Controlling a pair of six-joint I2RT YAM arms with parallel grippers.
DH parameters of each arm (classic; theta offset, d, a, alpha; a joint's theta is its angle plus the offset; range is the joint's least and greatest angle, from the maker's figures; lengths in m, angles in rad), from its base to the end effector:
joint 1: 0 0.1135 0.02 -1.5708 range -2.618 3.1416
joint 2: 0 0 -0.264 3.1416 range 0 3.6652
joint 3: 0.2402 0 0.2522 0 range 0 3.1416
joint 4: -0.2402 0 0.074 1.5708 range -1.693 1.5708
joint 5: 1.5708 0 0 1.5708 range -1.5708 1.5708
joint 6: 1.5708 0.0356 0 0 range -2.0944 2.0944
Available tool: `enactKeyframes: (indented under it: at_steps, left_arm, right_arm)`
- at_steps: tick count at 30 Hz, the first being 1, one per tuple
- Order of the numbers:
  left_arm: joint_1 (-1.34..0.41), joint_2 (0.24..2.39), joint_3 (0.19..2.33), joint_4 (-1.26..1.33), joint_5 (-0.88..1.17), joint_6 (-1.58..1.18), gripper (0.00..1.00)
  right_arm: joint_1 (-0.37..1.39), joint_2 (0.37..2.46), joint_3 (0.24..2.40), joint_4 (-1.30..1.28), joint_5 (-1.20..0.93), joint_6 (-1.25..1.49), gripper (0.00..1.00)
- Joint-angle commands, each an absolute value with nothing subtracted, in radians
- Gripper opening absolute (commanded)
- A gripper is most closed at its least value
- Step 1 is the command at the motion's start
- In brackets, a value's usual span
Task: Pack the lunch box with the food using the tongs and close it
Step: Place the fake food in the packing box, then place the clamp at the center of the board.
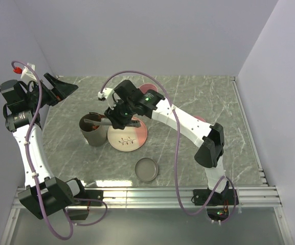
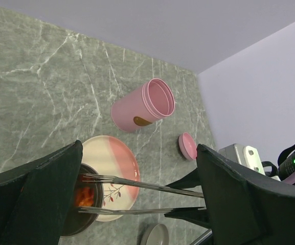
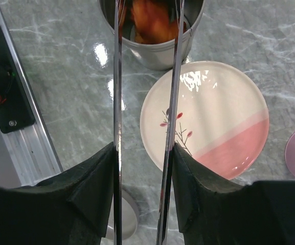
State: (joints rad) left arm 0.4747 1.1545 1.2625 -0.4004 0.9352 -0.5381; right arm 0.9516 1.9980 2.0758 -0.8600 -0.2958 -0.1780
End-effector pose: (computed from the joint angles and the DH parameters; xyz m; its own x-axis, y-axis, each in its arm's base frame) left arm 0.2278 0.0849 0.4136 -0.4323 -0.5642 -0.7034 0.2241 0.6883 -0.6899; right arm 0.2502 0.3689 0.3565 -0.2434 -0.6334 -0.7345 -0.9572 0.2791 0.0766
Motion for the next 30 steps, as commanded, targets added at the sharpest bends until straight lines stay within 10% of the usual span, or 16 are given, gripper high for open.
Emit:
enactKeyframes:
  at_steps: [1, 30]
  left_arm:
    - [0.479, 1.129, 1.262, -0.364, 0.948, -0.537, 0.99]
    - [0.479, 1.129, 1.284, -0.368, 0.960, -0.528, 0.99]
  right_arm:
    - [0.957, 1.970, 2.129, -0.825, -0.291, -0.173, 0.53]
    - [0.686, 1.606, 1.502, -0.758, -0.408, -0.489, 0.52]
